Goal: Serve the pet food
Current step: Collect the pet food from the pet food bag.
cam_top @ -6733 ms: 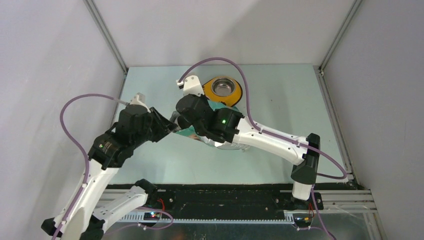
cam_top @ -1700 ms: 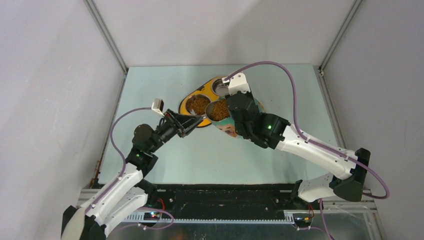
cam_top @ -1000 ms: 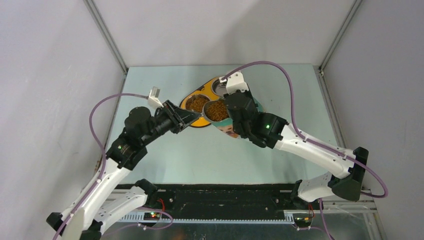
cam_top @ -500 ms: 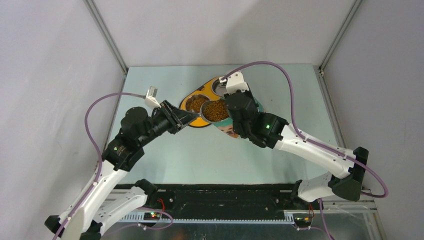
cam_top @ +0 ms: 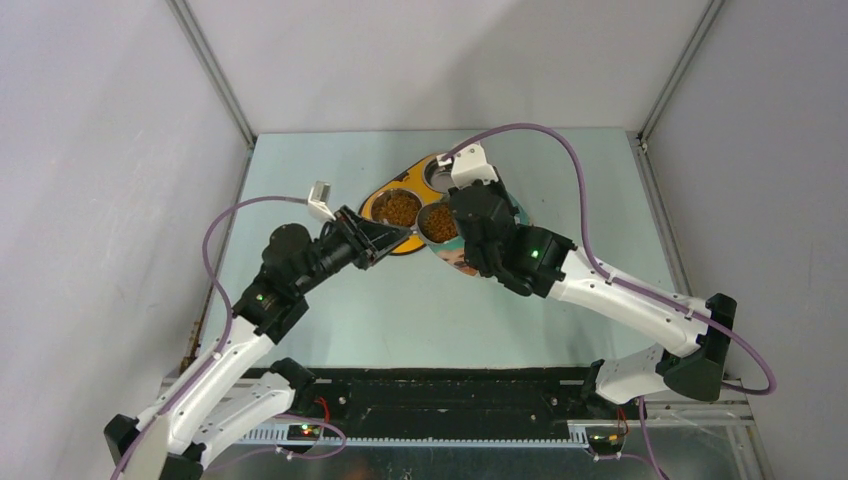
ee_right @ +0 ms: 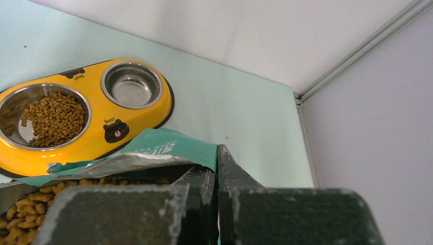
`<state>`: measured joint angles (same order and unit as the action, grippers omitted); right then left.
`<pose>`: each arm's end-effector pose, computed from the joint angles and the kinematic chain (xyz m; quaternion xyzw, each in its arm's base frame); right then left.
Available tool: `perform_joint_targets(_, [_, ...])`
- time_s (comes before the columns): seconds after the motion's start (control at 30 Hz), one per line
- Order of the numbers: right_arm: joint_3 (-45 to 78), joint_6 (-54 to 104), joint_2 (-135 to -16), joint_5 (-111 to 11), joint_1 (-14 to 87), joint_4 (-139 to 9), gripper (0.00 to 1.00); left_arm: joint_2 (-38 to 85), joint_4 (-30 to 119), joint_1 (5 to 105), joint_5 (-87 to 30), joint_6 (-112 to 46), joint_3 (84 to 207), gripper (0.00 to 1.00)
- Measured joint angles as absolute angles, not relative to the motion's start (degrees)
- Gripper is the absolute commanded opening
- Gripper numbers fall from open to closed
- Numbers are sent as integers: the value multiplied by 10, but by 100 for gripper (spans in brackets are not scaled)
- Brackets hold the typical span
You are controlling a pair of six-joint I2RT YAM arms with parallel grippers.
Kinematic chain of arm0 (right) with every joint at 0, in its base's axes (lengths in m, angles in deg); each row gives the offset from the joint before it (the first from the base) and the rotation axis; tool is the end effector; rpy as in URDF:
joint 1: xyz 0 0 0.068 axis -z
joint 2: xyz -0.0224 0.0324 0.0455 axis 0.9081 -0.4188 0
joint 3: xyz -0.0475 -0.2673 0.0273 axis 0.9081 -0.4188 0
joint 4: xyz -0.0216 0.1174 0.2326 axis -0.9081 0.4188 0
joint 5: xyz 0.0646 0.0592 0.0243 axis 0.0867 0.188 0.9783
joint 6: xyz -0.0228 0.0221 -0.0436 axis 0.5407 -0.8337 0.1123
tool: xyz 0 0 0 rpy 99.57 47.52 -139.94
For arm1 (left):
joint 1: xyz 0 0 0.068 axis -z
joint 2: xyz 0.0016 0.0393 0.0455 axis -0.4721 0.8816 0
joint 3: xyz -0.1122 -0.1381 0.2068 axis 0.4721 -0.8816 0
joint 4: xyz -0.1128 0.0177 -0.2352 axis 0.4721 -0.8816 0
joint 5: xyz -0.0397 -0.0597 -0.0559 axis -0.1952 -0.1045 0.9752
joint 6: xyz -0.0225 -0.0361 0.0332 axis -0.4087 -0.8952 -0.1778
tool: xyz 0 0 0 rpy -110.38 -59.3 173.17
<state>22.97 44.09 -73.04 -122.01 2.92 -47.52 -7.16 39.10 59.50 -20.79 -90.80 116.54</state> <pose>0.1665 0.2479 0.4248 -0.1421 0.7301 -0.1645 0.6478 0.1535 -0.1047 0.3446 -0.1488 0.7175 -0.5826 0.3515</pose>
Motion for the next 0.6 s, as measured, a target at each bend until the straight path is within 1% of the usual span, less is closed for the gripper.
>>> perform_joint_targets(0.13, [229, 447, -730, -1222, 26, -478, 0, -87, 397, 591, -207, -916, 1153, 0])
perform_joint_targets(0.43, [229, 472, -739, -1218, 12, -513, 0, -149, 422, 540, -169, -951, 1105, 0])
perform_joint_targets(0.6, [223, 489, -742, -1218, 9, -534, 0, -160, 412, 533, -167, -954, 1104, 0])
